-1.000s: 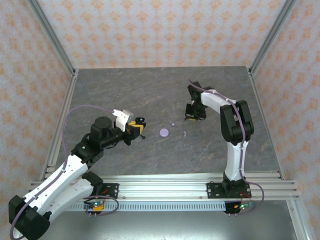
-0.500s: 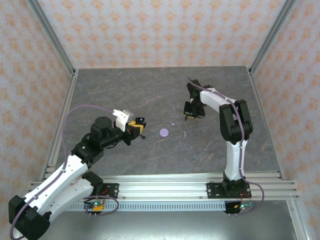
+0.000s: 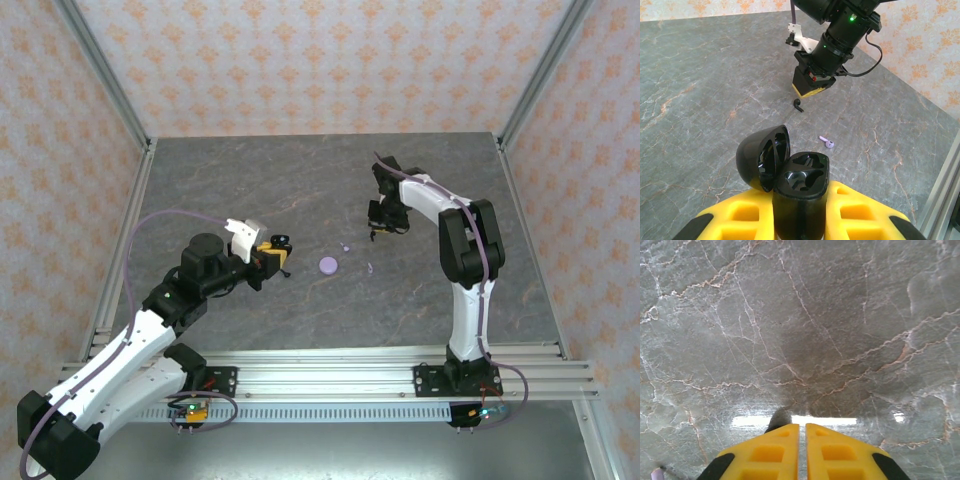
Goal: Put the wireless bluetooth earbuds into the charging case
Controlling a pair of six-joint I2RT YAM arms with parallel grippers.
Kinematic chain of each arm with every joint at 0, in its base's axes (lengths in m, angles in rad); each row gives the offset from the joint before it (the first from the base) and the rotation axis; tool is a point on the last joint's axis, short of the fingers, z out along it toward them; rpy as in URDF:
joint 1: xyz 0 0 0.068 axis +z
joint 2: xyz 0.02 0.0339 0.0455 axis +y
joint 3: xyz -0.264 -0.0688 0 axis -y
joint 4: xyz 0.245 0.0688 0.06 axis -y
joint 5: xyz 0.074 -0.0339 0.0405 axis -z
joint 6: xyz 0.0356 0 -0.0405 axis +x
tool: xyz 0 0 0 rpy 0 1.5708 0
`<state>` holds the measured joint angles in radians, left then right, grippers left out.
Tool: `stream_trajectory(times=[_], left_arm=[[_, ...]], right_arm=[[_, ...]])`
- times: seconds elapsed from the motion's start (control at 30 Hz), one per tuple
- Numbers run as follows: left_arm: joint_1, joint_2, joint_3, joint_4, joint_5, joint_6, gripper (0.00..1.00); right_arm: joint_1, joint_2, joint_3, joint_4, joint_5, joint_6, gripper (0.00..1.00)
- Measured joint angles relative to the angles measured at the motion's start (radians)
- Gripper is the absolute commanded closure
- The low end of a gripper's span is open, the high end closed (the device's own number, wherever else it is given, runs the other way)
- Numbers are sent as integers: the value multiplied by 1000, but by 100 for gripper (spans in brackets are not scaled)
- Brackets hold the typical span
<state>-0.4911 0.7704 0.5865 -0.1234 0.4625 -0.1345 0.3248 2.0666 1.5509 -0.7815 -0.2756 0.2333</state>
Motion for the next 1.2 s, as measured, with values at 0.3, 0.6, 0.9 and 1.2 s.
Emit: stream_trajectory(times=[0.3,0.6,0.9,1.2], left_arm=[[0,0,0,0,0,0,89],[0,0,0,0,0,0,89],[0,0,0,0,0,0,89],[0,0,0,0,0,0,89]], right_arm=[[14,-58,-2,-18,-33,-64,67],[37,21,74,-72,-39,-112,67],[41,68,105,-106,-27,-121,69],[41,76,130,-124,-19,-123,71]])
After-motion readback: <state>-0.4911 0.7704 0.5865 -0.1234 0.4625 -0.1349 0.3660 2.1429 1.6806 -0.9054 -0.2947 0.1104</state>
